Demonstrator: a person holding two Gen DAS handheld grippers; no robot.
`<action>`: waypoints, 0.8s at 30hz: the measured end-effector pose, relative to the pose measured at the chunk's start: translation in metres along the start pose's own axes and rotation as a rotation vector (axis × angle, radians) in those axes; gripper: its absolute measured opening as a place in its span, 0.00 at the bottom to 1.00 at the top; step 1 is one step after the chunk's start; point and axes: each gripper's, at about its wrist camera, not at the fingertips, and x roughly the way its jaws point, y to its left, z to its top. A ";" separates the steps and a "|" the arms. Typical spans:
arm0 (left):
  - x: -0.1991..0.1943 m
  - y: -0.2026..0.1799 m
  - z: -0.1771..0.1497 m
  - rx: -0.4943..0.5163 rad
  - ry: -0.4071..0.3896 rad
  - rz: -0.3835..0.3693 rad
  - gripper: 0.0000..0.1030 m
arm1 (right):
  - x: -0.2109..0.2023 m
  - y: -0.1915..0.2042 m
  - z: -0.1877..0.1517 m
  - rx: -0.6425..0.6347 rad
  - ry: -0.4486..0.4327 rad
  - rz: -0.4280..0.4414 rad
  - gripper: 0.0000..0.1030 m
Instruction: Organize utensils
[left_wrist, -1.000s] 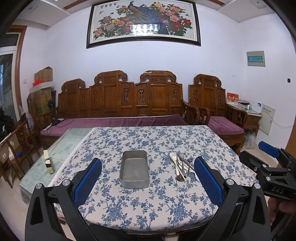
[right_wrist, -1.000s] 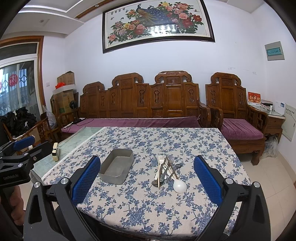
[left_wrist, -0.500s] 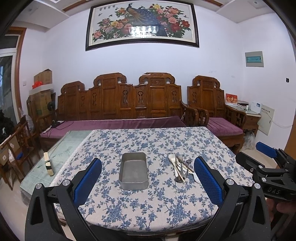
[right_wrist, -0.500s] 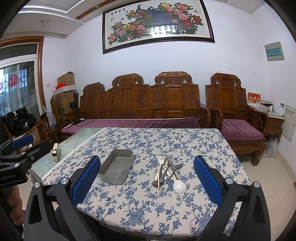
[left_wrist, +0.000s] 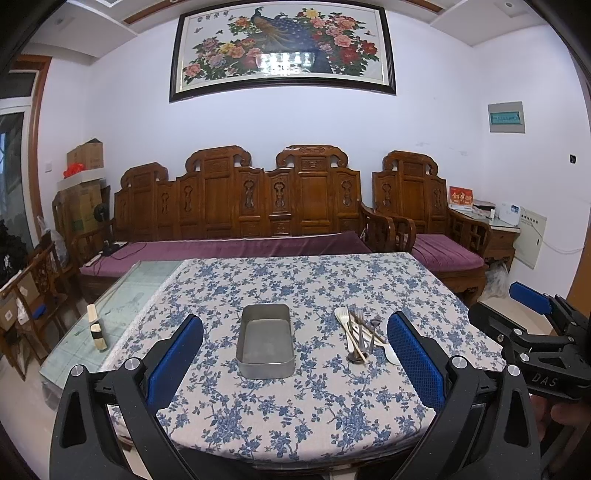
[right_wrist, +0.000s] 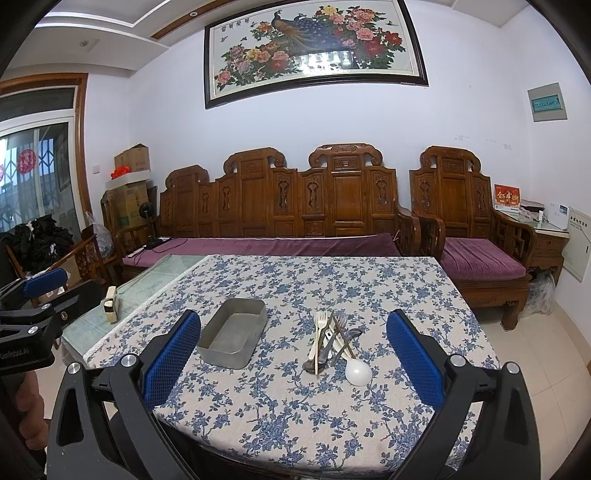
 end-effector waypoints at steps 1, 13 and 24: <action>0.000 0.000 0.000 0.000 0.000 0.000 0.94 | 0.000 0.000 0.000 0.001 0.000 0.000 0.98; 0.001 -0.001 0.000 0.000 0.006 -0.002 0.94 | 0.001 -0.001 -0.002 0.001 0.001 0.000 0.98; 0.008 0.000 -0.001 -0.002 0.030 -0.007 0.94 | 0.005 -0.006 -0.001 0.003 0.008 0.000 0.98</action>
